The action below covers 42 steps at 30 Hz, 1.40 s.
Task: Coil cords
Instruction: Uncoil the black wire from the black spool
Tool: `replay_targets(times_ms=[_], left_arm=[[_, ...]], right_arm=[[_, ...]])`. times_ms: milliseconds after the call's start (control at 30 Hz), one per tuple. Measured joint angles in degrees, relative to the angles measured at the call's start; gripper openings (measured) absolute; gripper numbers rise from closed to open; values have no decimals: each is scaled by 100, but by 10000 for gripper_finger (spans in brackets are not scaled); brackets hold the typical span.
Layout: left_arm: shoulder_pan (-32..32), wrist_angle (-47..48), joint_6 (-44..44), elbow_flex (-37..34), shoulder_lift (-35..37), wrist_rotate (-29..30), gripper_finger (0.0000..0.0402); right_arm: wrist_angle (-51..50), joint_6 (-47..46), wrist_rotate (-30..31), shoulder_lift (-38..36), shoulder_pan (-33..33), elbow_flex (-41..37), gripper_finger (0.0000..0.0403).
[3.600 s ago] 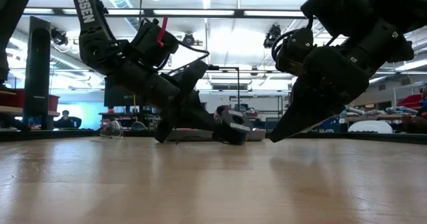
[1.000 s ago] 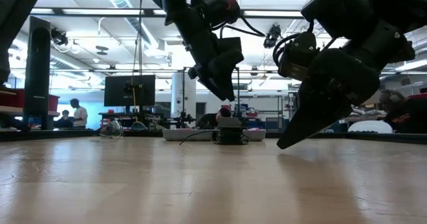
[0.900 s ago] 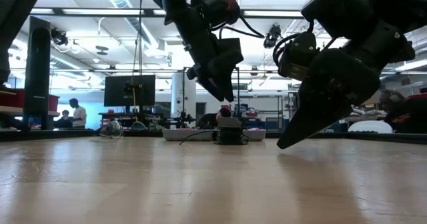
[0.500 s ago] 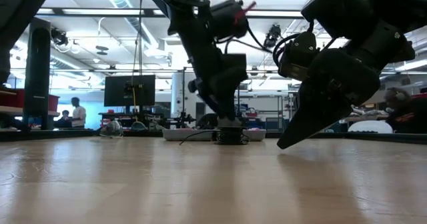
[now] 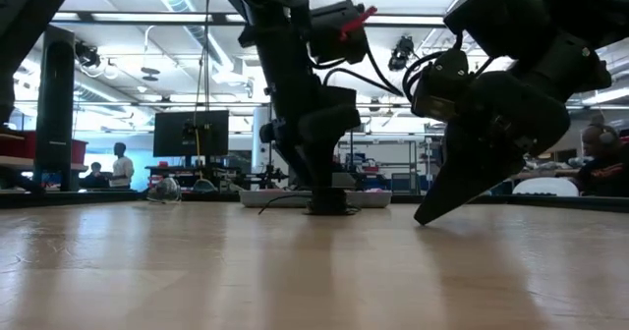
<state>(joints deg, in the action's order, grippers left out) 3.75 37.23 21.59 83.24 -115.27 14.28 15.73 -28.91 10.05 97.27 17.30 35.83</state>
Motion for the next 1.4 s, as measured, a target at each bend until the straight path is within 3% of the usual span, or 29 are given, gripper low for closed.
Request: replay_targets(times_ms=[267,533,667,800,1033,1233,1400], left_arm=[[-728,187,966,0,-1,7,223],[-1534,489,2283,0,0,304,222],[-1864,531,2934,0,-1,420,222],[-2022,658,3428,0,0,581,222],[-2029,913,3999,-2,-1,822,222],[-2022,960,4162,-2,-1,889,222],[-2022,1093,4342,-2,16,1057,222]], right_arm=[[-563,-109,23,-333,281,0,2],[-2024,-668,1379,-1395,1363,0,1],[-2167,-970,2011,-1589,1897,0,1],[-1548,-918,2457,-1213,2160,3,3],[791,245,2483,113,1823,62,17],[977,521,2451,380,1239,348,42],[993,622,2044,327,797,564,80]])
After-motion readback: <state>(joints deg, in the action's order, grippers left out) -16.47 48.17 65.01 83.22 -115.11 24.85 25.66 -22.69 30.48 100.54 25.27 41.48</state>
